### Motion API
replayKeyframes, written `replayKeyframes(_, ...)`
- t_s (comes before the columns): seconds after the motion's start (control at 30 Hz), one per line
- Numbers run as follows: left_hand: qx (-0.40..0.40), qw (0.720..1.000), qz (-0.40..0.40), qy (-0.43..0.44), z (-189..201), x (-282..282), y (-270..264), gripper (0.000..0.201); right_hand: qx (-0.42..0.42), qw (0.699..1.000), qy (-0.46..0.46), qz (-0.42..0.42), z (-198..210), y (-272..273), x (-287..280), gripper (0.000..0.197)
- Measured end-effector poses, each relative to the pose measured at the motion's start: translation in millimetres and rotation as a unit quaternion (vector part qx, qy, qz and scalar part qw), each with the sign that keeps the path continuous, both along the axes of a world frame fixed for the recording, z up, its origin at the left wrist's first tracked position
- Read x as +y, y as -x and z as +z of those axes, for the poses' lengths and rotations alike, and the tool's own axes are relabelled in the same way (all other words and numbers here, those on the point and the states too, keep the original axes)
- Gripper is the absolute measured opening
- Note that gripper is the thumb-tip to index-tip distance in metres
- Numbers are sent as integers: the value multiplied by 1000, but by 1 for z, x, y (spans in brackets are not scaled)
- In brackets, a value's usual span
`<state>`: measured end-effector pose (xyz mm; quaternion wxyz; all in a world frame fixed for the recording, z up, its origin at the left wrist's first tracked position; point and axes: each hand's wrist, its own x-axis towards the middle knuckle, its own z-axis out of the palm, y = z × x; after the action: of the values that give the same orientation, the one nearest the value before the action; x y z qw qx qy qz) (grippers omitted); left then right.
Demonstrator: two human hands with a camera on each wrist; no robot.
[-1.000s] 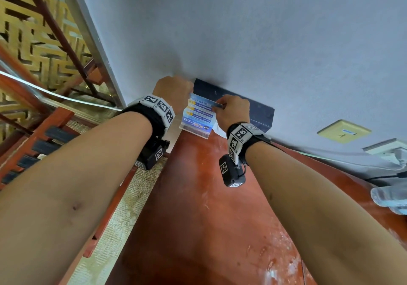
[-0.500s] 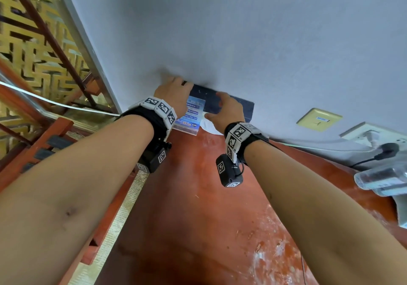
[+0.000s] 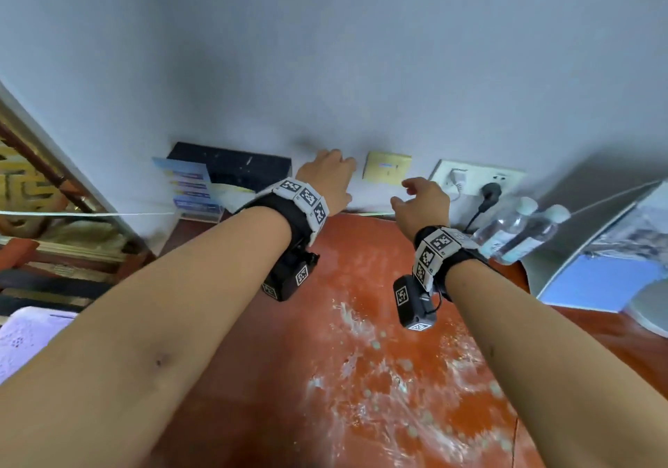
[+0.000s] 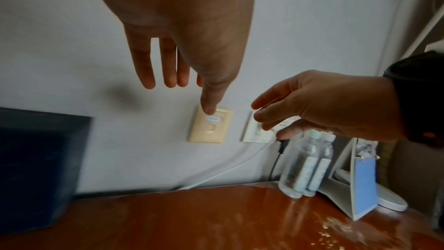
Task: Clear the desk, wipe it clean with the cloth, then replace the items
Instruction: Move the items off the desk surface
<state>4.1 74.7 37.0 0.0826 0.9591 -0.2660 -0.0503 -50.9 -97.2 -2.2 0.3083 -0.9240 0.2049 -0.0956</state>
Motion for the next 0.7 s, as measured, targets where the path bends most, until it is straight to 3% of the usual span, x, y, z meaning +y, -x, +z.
replayKeyframes(0.27, 27, 995, -73, 63, 1, -189, 42, 45, 6, 996, 11, -90, 3, 60, -159, 35)
replayKeyframes(0.37, 29, 992, -93, 82, -2, -244, 52, 47, 28, 993, 10, -114, 4, 74, -203, 46)
replayKeyframes(0.53, 45, 988, -121, 88, -16, -303, 55, 57, 75, 995, 46, -50, -5, 80, -250, 67)
replayKeyframes(0.7, 42, 990, -130, 35, -43, -329, 54, 73, 90, 996, 17, -19, -21, 75, -263, 68)
